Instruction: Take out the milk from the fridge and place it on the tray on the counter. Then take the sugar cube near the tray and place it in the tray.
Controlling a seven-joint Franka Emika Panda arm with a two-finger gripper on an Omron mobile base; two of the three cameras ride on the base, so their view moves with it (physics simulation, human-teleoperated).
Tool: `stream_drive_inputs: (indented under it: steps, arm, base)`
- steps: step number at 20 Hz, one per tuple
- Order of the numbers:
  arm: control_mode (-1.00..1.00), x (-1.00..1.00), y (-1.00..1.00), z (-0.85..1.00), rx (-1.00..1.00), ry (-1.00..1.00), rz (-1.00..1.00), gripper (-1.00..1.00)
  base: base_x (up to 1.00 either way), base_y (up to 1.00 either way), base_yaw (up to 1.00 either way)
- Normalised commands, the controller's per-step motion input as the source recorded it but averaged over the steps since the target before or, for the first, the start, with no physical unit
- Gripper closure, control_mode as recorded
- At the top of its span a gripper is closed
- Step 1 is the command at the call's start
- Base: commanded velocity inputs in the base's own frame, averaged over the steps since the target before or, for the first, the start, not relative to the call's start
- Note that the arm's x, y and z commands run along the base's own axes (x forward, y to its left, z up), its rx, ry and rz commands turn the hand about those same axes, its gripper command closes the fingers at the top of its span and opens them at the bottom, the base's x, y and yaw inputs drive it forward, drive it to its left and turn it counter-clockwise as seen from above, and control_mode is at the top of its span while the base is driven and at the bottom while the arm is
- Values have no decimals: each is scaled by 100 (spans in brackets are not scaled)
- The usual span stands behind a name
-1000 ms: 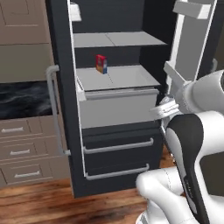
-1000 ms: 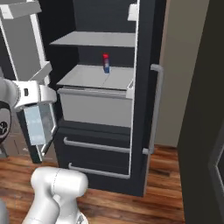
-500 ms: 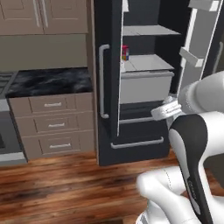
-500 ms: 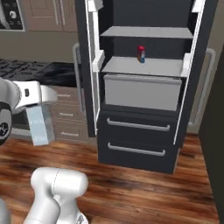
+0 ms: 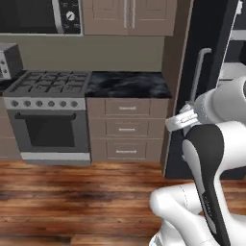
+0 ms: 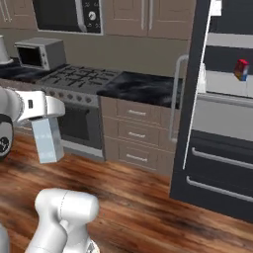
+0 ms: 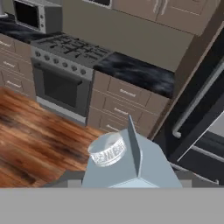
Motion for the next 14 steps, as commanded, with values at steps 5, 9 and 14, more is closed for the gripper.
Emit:
stream_drive_inputs:
  steps: [5, 9, 14]
  arm:
    - [100, 0, 0, 0, 0, 0, 0, 100]
    - [100, 0, 0, 0, 0, 0, 0, 100]
    - [100, 0, 0, 0, 0, 0, 0, 100]
  base:
    - [0, 100, 56]
    - [1, 100, 59]
    - [15, 72, 71]
